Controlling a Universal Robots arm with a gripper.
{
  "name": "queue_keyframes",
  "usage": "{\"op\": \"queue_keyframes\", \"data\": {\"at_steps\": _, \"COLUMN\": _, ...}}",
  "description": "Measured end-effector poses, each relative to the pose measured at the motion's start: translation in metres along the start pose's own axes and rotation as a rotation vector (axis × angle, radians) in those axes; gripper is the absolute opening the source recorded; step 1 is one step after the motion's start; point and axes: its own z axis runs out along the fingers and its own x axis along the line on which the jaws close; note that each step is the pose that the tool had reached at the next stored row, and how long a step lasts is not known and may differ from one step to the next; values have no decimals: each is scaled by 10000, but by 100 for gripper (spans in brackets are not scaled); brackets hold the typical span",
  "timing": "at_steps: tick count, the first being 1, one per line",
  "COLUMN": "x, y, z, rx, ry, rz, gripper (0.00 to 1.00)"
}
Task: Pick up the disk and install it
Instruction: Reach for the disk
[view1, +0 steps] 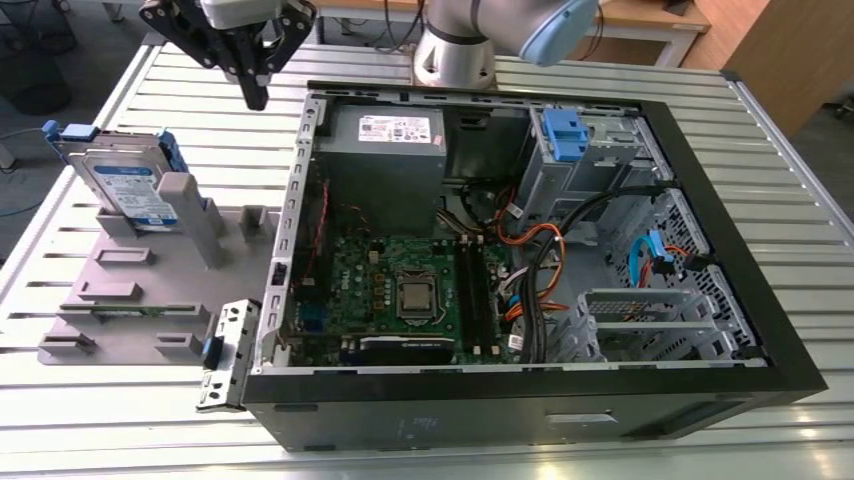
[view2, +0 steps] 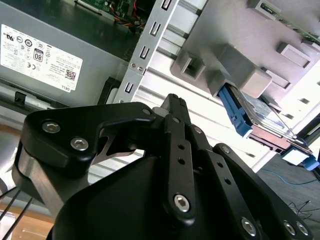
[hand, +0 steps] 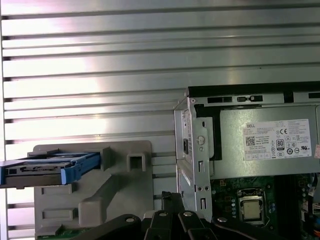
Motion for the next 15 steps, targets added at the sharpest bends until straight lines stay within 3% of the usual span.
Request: {"op": "queue_keyframes", "data": {"at_steps": 15, "x": 362, "y": -30, "z": 56, "rx": -1, "ry": -2, "rz": 0, "gripper": 11}}
